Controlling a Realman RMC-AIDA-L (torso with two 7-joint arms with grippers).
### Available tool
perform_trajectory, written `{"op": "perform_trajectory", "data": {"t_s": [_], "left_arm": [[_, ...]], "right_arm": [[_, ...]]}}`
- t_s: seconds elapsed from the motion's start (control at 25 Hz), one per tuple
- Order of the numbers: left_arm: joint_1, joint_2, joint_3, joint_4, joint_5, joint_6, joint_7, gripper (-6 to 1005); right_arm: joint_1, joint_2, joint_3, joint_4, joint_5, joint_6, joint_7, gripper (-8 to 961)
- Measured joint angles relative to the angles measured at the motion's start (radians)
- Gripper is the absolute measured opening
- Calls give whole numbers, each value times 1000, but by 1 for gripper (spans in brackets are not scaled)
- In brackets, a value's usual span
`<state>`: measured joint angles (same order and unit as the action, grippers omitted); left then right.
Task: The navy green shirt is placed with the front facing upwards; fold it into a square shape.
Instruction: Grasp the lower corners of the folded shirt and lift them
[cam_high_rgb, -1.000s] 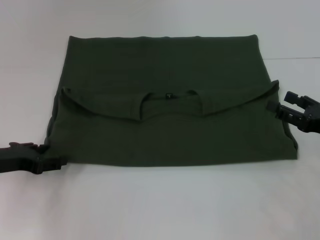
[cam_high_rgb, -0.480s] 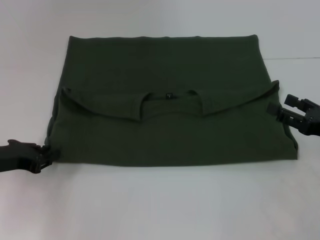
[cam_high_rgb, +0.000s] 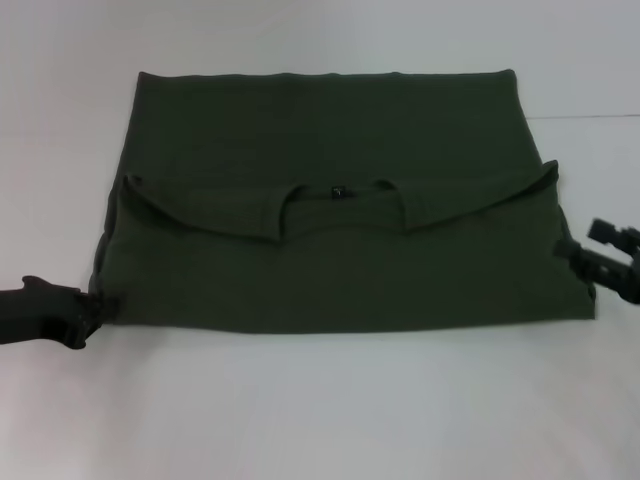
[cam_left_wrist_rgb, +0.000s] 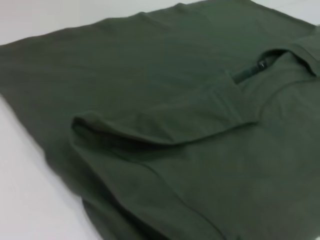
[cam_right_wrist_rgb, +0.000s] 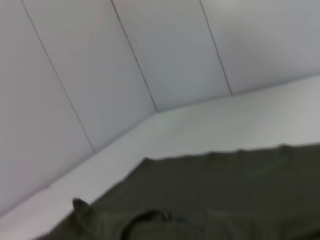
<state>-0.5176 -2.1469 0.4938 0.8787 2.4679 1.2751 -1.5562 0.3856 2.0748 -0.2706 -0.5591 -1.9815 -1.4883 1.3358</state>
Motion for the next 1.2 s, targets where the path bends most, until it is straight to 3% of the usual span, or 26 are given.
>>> {"op": "perform_trajectory", "data": {"t_s": [0.4, 0.92, 1.2], "left_arm": [[-2, -12, 14, 9, -12, -6, -5, 34], [18, -15, 17, 41, -107, 27, 0, 35], [18, -15, 17, 44, -111, 32, 1, 35]], "right_arm": [[-88, 2, 1, -26, -50, 45, -55, 873], [-19, 10, 1, 11, -115, 167, -40, 867], [23, 11, 1, 42, -170, 219, -40, 804]]}}
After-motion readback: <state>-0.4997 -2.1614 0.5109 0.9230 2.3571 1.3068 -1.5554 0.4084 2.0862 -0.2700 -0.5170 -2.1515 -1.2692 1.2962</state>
